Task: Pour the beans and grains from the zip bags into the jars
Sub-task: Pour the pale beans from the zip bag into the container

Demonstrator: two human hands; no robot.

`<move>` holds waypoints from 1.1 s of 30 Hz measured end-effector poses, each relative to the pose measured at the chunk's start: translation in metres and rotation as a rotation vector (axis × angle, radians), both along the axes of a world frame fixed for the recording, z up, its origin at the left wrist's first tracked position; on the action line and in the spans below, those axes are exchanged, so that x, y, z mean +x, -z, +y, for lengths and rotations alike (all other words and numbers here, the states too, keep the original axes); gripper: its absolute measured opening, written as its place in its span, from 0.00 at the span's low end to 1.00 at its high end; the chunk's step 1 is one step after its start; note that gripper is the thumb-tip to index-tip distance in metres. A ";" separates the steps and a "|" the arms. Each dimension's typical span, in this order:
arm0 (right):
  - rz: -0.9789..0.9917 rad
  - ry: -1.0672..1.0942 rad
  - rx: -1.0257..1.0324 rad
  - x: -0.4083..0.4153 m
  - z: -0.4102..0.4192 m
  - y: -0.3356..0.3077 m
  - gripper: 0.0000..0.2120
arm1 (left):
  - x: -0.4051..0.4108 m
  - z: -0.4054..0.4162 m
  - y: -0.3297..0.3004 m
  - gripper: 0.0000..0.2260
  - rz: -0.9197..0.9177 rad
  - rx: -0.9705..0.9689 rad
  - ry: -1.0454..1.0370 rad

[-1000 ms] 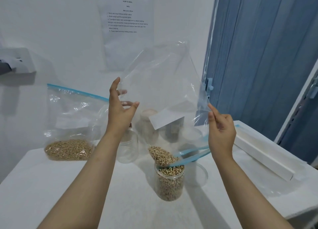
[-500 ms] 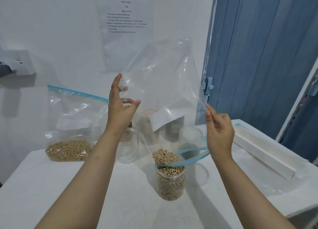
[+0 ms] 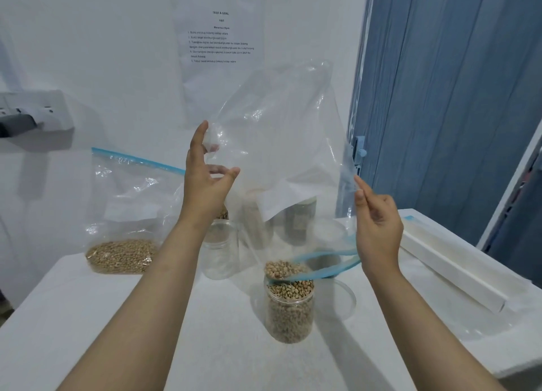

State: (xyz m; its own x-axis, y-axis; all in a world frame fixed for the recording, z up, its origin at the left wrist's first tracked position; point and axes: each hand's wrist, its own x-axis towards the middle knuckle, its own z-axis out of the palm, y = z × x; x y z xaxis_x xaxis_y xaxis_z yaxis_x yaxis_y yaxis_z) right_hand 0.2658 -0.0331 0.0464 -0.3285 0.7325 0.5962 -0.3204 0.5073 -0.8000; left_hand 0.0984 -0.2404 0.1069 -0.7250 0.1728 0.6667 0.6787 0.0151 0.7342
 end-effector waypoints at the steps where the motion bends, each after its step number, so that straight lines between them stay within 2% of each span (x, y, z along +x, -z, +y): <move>1: -0.003 -0.001 -0.003 0.000 0.000 0.000 0.14 | 0.001 0.000 -0.001 0.40 0.002 -0.001 -0.004; 10: -0.003 -0.035 -0.021 0.004 -0.002 0.004 0.12 | 0.007 0.002 -0.003 0.40 0.004 -0.009 -0.023; 14: -0.010 -0.025 -0.036 0.003 -0.002 0.005 0.11 | 0.005 0.004 0.007 0.44 -0.047 0.050 0.021; 21: -0.007 0.009 -0.075 0.001 -0.003 0.005 0.12 | 0.016 0.013 0.044 0.43 -0.157 0.119 0.094; 28: -0.014 0.035 -0.095 0.003 -0.005 0.006 0.13 | 0.039 0.029 0.094 0.42 -0.269 0.101 0.251; 33: -0.030 0.039 -0.096 0.007 -0.004 0.007 0.12 | 0.040 0.034 0.101 0.39 -0.261 0.090 0.266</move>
State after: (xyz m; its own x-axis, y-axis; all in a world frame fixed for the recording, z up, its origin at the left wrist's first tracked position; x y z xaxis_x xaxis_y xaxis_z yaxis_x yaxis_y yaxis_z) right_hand 0.2727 -0.0369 0.0396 -0.3153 0.7981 0.5134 -0.2776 0.4397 -0.8542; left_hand 0.1386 -0.2066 0.0060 -0.8102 0.3264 0.4868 0.4405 -0.2088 0.8731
